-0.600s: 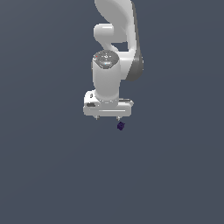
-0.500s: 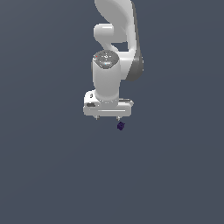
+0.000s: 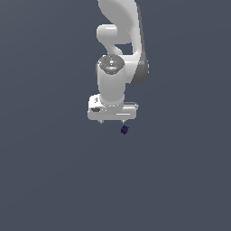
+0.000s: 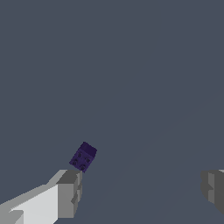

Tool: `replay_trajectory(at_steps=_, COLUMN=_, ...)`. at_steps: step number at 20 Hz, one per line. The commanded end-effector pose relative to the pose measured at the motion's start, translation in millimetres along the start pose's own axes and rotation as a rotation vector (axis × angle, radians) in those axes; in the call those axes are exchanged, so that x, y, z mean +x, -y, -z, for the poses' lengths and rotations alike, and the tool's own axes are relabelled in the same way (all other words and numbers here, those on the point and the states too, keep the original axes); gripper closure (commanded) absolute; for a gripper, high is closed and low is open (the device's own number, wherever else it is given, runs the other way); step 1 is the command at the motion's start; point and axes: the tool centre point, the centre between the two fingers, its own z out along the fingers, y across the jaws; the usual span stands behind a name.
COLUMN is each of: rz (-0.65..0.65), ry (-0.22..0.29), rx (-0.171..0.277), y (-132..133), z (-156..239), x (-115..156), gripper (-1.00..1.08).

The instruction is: Pick up the object and move it to a goal position.

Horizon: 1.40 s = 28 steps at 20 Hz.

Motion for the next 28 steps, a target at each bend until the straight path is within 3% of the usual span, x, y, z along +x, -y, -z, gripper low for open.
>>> replay_trajectory(at_steps=1, rz=0.001, ry=0.000, rx=0.000, y=0, z=0, x=0, gripper=-0.92)
replay_trajectory(at_steps=13, rz=-0.109, ry=-0.006, rx=0.006, y=15, z=-18, x=-5, gripper=-0.92)
replay_trajectory(at_steps=28, rz=-0.435, ry=-0.021, rx=0.021, y=55, z=-68, x=-25, gripper=-0.92)
